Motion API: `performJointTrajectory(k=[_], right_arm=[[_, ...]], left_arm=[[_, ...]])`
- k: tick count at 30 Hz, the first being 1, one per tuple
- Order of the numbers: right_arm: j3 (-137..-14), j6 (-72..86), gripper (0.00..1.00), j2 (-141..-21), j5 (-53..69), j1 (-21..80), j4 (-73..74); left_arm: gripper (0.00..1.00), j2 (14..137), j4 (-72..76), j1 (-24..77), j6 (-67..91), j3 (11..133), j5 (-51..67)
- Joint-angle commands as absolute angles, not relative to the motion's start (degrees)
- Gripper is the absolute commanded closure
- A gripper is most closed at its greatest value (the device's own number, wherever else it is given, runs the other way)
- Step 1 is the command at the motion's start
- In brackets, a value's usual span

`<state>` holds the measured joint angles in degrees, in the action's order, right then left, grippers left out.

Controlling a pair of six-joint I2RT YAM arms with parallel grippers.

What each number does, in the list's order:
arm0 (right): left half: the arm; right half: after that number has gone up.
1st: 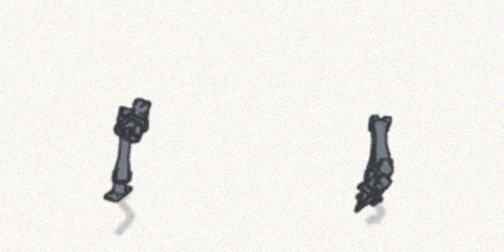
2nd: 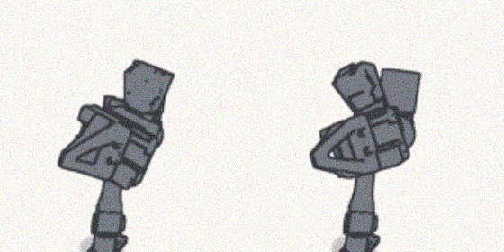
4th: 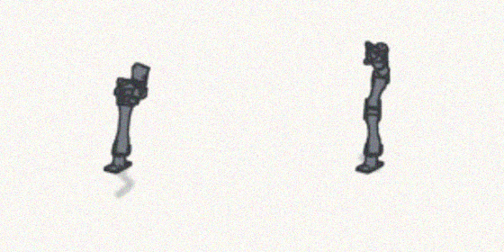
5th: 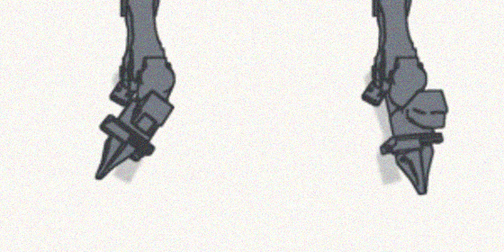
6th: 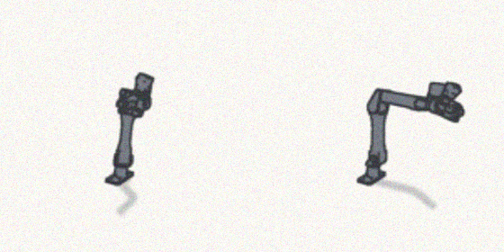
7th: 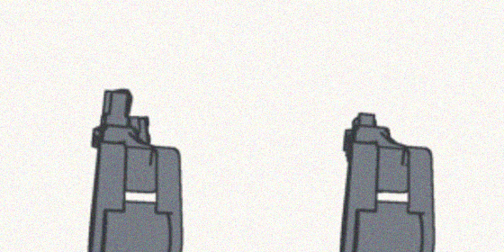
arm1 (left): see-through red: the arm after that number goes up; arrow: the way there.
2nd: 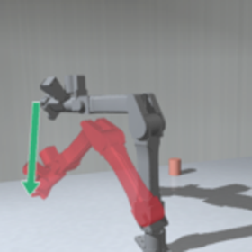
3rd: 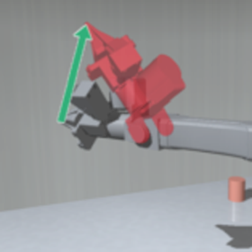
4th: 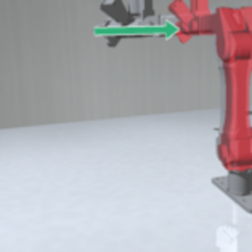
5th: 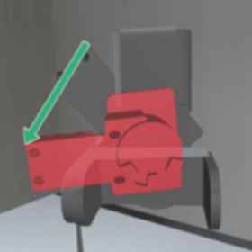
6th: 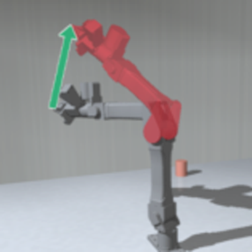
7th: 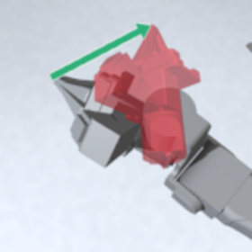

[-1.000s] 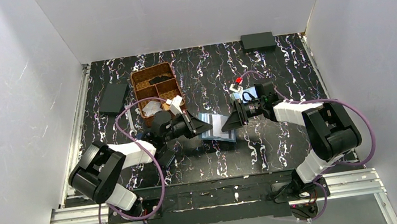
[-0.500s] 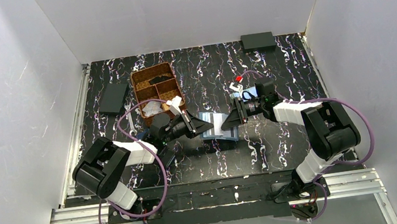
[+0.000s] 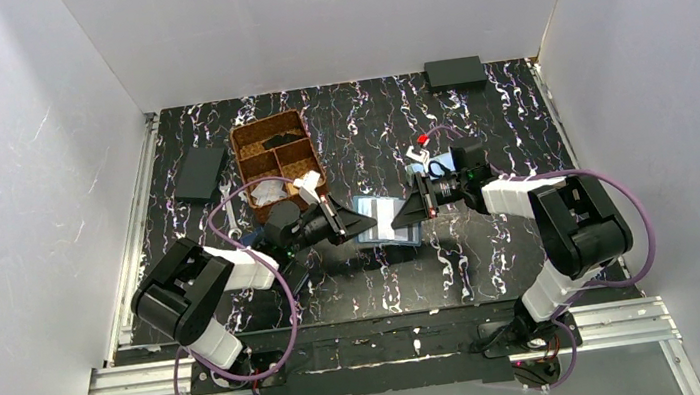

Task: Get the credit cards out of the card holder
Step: Remove the credit card from the card holder.

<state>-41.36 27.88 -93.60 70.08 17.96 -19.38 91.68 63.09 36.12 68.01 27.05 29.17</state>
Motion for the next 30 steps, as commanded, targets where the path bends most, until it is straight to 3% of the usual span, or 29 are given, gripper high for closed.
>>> performJointTrajectory(k=[1, 5, 11, 30], right_arm=[[-42.8, 24.5, 0.99, -93.9, 71.5, 17.5, -18.1], [-43.2, 22.0, 0.99, -94.2, 70.3, 16.6, -15.4], [-43.9, 19.3, 0.99, -95.6, 69.4, 16.0, -12.1], [-47.2, 4.8, 0.99, -96.9, 67.9, 11.7, 2.2]], left_arm=[[0.90, 91.8, 65.6, 36.0, 68.3, 26.5, 29.1], [0.89, 92.4, 65.8, 35.2, 68.9, 26.2, 29.8], [1.00, 93.6, 68.0, 33.8, 69.4, 25.1, 30.5], [1.00, 102.5, 65.1, 30.6, 67.1, 21.7, 28.4]])
